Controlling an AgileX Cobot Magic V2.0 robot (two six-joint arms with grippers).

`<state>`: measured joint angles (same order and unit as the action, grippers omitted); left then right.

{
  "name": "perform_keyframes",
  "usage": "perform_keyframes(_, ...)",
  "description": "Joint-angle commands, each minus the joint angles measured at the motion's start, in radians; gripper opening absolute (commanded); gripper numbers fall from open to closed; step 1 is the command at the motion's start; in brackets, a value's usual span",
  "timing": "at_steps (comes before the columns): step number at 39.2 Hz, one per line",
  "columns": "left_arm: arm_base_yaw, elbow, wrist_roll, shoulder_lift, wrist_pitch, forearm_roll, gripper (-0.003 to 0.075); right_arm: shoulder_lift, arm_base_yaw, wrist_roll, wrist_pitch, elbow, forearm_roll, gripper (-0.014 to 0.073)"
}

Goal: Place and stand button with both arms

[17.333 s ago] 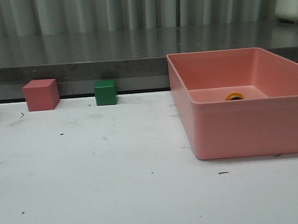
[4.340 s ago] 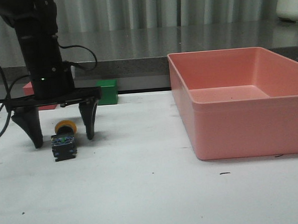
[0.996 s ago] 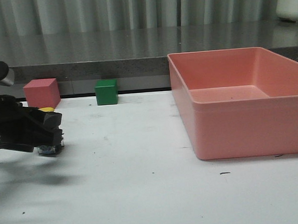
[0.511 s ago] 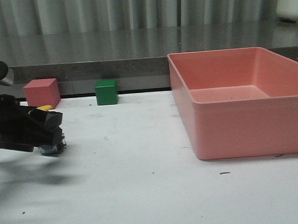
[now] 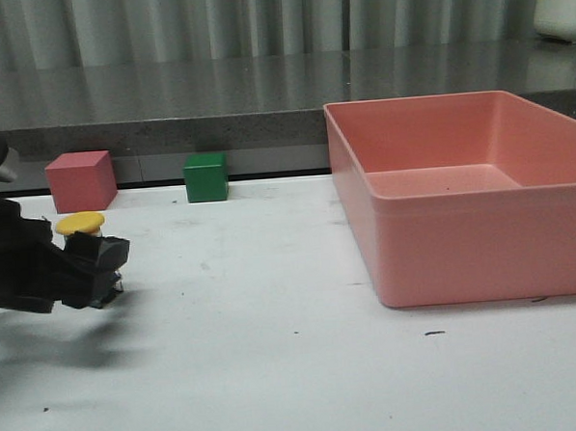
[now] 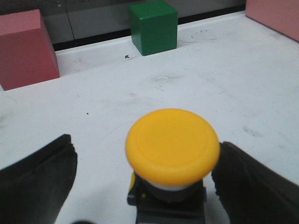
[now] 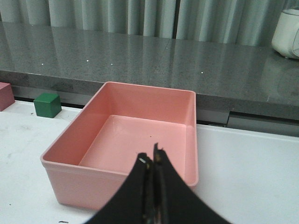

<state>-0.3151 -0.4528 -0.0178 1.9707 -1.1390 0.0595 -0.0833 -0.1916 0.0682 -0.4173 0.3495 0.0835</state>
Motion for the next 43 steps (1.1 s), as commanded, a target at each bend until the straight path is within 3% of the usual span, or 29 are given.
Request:
perform_keyframes(1, -0.011, 0.003, 0.004, -0.048, -0.186, -0.007, 0.0579, -0.011, 0.004, -0.008, 0.084, 0.024, 0.013, -0.0062)
perform_keyframes(9, -0.018, 0.005, 0.004, -0.151, -0.1, -0.007, 0.0579, -0.011, 0.004, -0.008, 0.084, 0.024, 0.013, -0.0062)
perform_keyframes(19, -0.018, -0.046, 0.047, -0.36, 0.238, -0.011, 0.0578, -0.011, 0.004, -0.008, 0.084, 0.024, 0.013, -0.0062)
perform_keyframes(28, -0.018, -0.064, 0.121, -0.602, 0.404, -0.011, 0.0578, -0.011, 0.004, -0.008, 0.084, 0.024, 0.013, -0.0062)
perform_keyframes(36, -0.018, -0.102, 0.121, -0.887, 0.801, -0.011, 0.054, -0.011, 0.004, -0.008, 0.084, 0.024, 0.013, -0.0062)
perform_keyframes(43, -0.018, -0.117, 0.121, -1.172, 1.062, -0.011, 0.0408, -0.011, 0.004, -0.008, 0.084, 0.024, 0.013, -0.0062)
